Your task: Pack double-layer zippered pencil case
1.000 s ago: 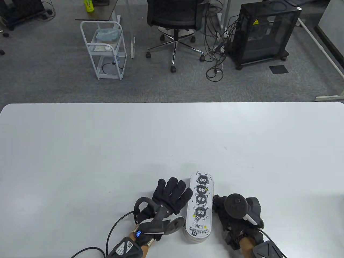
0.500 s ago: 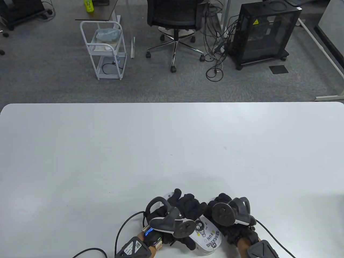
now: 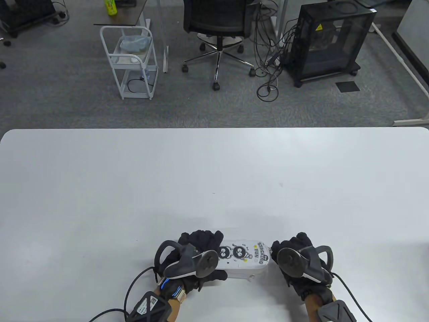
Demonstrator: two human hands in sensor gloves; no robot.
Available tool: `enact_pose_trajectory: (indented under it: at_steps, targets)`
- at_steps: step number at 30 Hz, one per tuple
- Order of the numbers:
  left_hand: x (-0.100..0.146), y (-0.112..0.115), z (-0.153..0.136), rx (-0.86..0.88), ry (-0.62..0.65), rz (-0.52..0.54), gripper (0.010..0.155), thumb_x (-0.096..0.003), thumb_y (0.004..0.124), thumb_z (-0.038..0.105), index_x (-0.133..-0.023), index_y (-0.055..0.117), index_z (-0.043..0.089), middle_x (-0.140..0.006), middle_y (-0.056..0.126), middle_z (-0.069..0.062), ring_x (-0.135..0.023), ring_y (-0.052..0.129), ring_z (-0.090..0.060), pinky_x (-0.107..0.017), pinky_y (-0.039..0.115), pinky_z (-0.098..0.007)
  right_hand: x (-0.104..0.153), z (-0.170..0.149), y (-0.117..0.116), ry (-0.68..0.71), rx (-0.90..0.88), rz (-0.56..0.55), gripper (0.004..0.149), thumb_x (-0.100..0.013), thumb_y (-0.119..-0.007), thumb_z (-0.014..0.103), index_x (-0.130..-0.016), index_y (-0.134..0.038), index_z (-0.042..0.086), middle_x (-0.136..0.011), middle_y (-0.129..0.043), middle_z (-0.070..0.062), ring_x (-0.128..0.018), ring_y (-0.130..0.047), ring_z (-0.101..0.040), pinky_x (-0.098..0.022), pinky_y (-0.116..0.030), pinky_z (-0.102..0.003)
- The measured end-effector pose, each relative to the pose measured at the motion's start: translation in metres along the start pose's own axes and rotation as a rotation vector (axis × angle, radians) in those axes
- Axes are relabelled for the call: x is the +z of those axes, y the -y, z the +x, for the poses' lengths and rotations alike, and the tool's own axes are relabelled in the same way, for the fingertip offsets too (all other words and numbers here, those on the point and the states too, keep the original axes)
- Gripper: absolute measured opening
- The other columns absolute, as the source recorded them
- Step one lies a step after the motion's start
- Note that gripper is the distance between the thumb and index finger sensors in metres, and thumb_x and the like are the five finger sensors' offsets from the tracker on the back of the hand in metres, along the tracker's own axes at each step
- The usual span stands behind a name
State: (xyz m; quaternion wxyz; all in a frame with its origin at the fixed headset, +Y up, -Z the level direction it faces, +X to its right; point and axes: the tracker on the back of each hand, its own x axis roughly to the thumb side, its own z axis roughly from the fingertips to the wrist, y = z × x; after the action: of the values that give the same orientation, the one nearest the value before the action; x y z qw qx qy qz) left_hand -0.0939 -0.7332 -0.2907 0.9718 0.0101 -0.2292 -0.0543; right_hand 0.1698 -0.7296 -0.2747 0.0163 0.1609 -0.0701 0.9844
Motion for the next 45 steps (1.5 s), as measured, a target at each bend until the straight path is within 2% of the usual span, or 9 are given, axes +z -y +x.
enact_pose_trajectory:
  at_steps: [5, 10, 17, 20, 24, 28, 35, 39, 45]
  targets:
    - [-0.003, 0.002, 0.007, -0.012, -0.045, 0.007, 0.102, -0.0291, 0.057, 0.093, -0.105, 0.037, 0.029, -0.106, 0.062, -0.011, -0.094, 0.077, -0.037, -0.064, 0.069, -0.053, 0.007, 0.051, 0.0, 0.099, -0.05, 0.05, 0.049, -0.041, -0.074, 0.039, -0.071, -0.087, 0.003, -0.05, -0.104, 0.0, -0.052, -0.099, -0.025, -0.062, -0.067, -0.049]
    - [0.0, 0.003, 0.014, -0.049, -0.025, 0.034, 0.102, -0.0307, 0.055, 0.091, -0.105, 0.037, 0.024, -0.104, 0.062, -0.014, -0.093, 0.077, -0.04, -0.062, 0.069, -0.057, 0.008, 0.074, 0.001, 0.115, 0.194, 0.046, 0.049, -0.042, -0.072, 0.042, -0.067, -0.087, 0.002, -0.047, -0.105, 0.006, -0.05, -0.102, -0.02, -0.062, -0.07, -0.046]
    - [0.0, 0.003, 0.008, 0.007, -0.038, -0.003, 0.1, -0.0321, 0.054, 0.091, -0.106, 0.034, 0.026, -0.108, 0.057, -0.012, -0.097, 0.072, -0.041, -0.066, 0.065, -0.056, 0.009, 0.041, 0.0, 0.059, -0.129, 0.124, 0.058, -0.043, -0.07, 0.051, -0.078, -0.081, 0.006, -0.063, -0.102, 0.002, -0.065, -0.096, -0.028, -0.065, -0.062, -0.052]
    - [0.005, -0.001, 0.007, 0.026, -0.028, -0.023, 0.097, -0.0338, 0.051, 0.087, -0.107, 0.027, 0.029, -0.114, 0.048, -0.01, -0.105, 0.061, -0.043, -0.073, 0.056, -0.06, 0.013, 0.022, 0.009, 0.061, -0.138, 0.045, 0.059, -0.042, -0.07, 0.054, -0.08, -0.084, 0.011, -0.065, -0.103, 0.002, -0.066, -0.097, -0.028, -0.065, -0.063, -0.051]
    - [0.021, -0.019, -0.011, 0.016, 0.002, 0.139, 0.094, -0.0332, 0.05, 0.085, -0.107, 0.031, 0.03, -0.115, 0.049, -0.007, -0.107, 0.061, -0.041, -0.074, 0.053, -0.062, 0.023, -0.015, 0.025, -0.035, -0.226, -0.122, 0.059, -0.042, -0.071, 0.054, -0.084, -0.083, 0.014, -0.069, -0.102, 0.0, -0.068, -0.096, -0.029, -0.065, -0.062, -0.052]
    - [0.033, -0.034, -0.048, 0.125, -0.091, 0.252, 0.09, -0.0356, 0.053, 0.082, -0.106, 0.041, 0.027, -0.112, 0.058, -0.007, -0.104, 0.066, -0.041, -0.073, 0.053, -0.062, 0.029, -0.047, 0.031, -0.128, -0.269, -0.23, 0.069, -0.043, -0.068, 0.057, -0.099, -0.067, 0.016, -0.096, -0.084, -0.009, -0.089, -0.076, -0.039, -0.07, -0.048, -0.059]
    - [0.039, -0.013, -0.11, 0.114, -0.334, 0.163, 0.087, -0.038, 0.052, 0.08, -0.106, 0.045, 0.026, -0.111, 0.061, -0.007, -0.103, 0.068, -0.042, -0.073, 0.053, -0.064, 0.025, -0.083, 0.003, -0.334, -0.22, -0.005, 0.084, -0.042, -0.065, 0.062, -0.11, -0.042, 0.02, -0.119, -0.041, -0.017, -0.104, -0.043, -0.052, -0.072, -0.033, -0.064]
    - [0.035, -0.006, -0.117, 0.188, -0.359, 0.14, 0.086, -0.038, 0.054, 0.079, -0.105, 0.049, 0.026, -0.109, 0.066, -0.007, -0.102, 0.071, -0.042, -0.073, 0.053, -0.065, 0.025, -0.09, -0.014, -0.386, -0.322, 0.12, 0.083, -0.042, -0.066, 0.061, -0.11, -0.042, 0.018, -0.119, -0.041, -0.018, -0.104, -0.041, -0.052, -0.072, -0.03, -0.065]
    - [0.031, -0.014, -0.102, 0.145, -0.279, 0.173, 0.084, -0.0384, 0.054, 0.079, -0.104, 0.051, 0.027, -0.109, 0.068, -0.006, -0.102, 0.073, -0.041, -0.073, 0.054, -0.065, 0.022, -0.077, -0.009, -0.323, -0.3, 0.099, 0.082, -0.042, -0.066, 0.061, -0.109, -0.044, 0.018, -0.118, -0.045, -0.017, -0.104, -0.043, -0.051, -0.072, -0.03, -0.065]
